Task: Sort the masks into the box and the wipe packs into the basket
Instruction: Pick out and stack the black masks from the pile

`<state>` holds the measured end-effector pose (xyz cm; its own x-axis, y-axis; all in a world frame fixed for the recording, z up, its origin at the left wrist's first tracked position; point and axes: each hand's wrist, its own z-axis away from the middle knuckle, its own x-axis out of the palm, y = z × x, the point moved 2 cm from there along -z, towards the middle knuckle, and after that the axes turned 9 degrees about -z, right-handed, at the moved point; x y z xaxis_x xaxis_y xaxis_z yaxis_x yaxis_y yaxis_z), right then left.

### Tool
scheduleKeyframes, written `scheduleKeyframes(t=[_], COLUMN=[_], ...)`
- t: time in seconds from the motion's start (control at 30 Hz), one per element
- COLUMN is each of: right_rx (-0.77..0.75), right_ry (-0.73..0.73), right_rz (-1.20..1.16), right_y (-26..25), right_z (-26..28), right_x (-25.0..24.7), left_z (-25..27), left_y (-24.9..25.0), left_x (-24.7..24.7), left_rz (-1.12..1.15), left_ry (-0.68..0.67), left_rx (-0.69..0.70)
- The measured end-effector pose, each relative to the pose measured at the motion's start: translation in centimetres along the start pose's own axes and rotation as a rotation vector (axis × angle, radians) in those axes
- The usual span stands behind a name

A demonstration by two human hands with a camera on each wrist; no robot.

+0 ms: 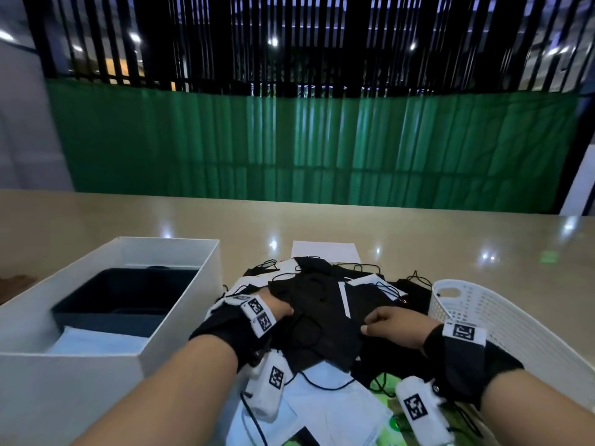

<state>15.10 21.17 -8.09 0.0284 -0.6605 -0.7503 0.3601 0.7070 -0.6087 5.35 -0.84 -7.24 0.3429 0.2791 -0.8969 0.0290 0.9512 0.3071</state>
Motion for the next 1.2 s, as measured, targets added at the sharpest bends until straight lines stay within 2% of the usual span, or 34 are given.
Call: scheduleKeyframes(t=[0.1, 0.17, 0.23, 0.37, 0.5, 0.6, 0.67, 0.73, 0.9, 1.03, 1.2], right_rx=[-0.020, -0.029, -0.061, -0.140, -0.122, -0.078, -0.066, -0.051, -0.047, -0.038, -0.034], right_ry=[-0.018, -0.003, 0.009, -0.058, -0.062, -0.058, -0.031, -0.023, -0.021, -0.027, -0.032], right_rz=[-0.027, -0.002, -0.003, -0.101, -0.120, -0.167, -0.197, -0.206, -0.239, -0.267, -0.315], right_y=[0.3, 0.4, 0.2, -1.6, -1.7, -1.0, -0.6, -0.3, -0.1, 0.0, 0.2], right_z=[-0.2, -0.6, -1.0, -0.7, -1.3, -1.8, -1.9, -1.9, -2.0, -1.9, -1.7], right_x=[0.5, 0.8, 1.1, 1.8, 2.2, 2.4, 2.5, 2.6, 2.7, 2.8, 3.0], left_z=[-0.9, -1.7, -1.6, -1.8, -1.4, -1.6, -1.8, -2.1, -8.3, -3.8, -3.7], left_y=[-1.4, -2.2, -2.4, -2.1, -2.5, -3.5, -4.0, -4.2, -6.5, -5.6, -5.7], left_x=[1.2, 1.4, 1.2, 1.3, 1.3, 1.5, 1.8, 1.7, 3.5, 1.4, 1.1], left_rz=[0.020, 0.032, 0.029, 0.020, 0.034, 0.009, 0.098, 0.179, 0.246, 0.294, 0.399], left_ry=[-0.006, 0.017, 0.008, 0.005, 0.021, 0.048, -0.014, -0.015, 0.114, 0.092, 0.077], left_rx=[-0.078, -0.081, -0.070, 0.023, 0.008, -0.085, -0.117, -0.143, -0.254, -0.267, -0.232])
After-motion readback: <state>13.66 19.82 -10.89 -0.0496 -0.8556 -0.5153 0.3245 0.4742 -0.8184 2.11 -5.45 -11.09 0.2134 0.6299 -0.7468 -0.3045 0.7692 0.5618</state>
